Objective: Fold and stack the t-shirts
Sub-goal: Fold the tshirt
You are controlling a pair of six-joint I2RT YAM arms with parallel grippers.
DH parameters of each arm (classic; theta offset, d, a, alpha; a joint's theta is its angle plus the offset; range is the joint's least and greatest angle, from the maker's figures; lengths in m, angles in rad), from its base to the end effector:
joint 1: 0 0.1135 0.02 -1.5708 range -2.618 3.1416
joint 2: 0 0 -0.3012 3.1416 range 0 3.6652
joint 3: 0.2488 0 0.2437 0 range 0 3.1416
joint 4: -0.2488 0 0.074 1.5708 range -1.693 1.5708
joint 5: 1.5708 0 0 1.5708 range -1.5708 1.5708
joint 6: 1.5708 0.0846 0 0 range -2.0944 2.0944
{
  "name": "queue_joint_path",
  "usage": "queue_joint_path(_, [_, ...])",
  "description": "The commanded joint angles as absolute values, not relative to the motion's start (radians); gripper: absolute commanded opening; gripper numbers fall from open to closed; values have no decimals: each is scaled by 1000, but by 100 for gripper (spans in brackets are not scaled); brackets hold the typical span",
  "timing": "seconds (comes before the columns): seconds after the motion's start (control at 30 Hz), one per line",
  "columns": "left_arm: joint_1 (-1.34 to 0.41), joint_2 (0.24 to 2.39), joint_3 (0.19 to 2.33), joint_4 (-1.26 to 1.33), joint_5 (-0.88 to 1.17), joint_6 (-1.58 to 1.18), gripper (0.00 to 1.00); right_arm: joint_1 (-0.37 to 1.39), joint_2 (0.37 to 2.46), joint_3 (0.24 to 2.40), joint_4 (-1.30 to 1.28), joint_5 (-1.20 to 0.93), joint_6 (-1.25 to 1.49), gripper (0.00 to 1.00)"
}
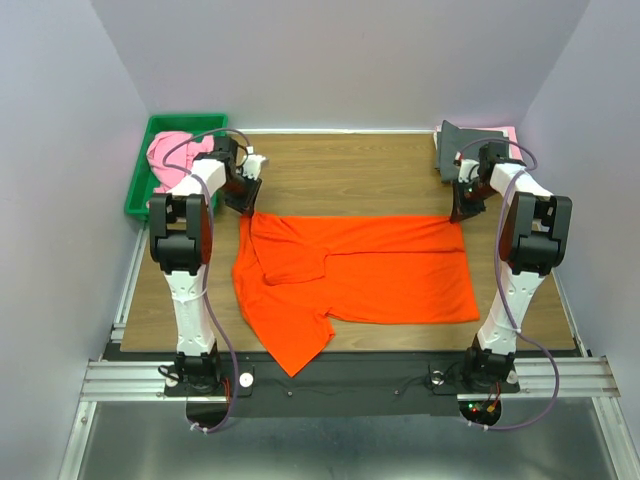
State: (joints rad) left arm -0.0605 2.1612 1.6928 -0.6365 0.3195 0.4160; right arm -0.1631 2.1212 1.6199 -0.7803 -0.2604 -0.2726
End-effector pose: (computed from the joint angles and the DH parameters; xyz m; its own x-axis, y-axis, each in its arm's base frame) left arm 0.4923 -0.0564 0.1728 -0.7356 0.4289 -0.5243 0.5417 0.8372 -0.0752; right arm 0.4554 -0.0529 0.1601 -0.9336 -0.1100 -0.3411 -0.1733 0.9716 0.1609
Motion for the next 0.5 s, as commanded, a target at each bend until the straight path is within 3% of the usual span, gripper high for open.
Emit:
queue_joint_path(0.0, [-61,2148,1671,-603,241,413,30,-170,2132,1617,-733,-169,-288,1])
queue_joint_path(0.17, [-45,2120,1620,-591,137,428,10,-170,2143,1618,-732,-95,-290,1])
queue_joint_path(0.2, [-38,2118,1617,-588,126,428,1,-170,2144,1617,-732,-84,-290,1])
queue_joint_path(0.33, [-28,2149,1661,-583,101,414,0,-170,2161,1627,-721,-49,-275,1])
queue_joint_path(0.47, [-28,2255,1836,-635,147,370,0,-170,2206,1701,-716,-54,-255,1])
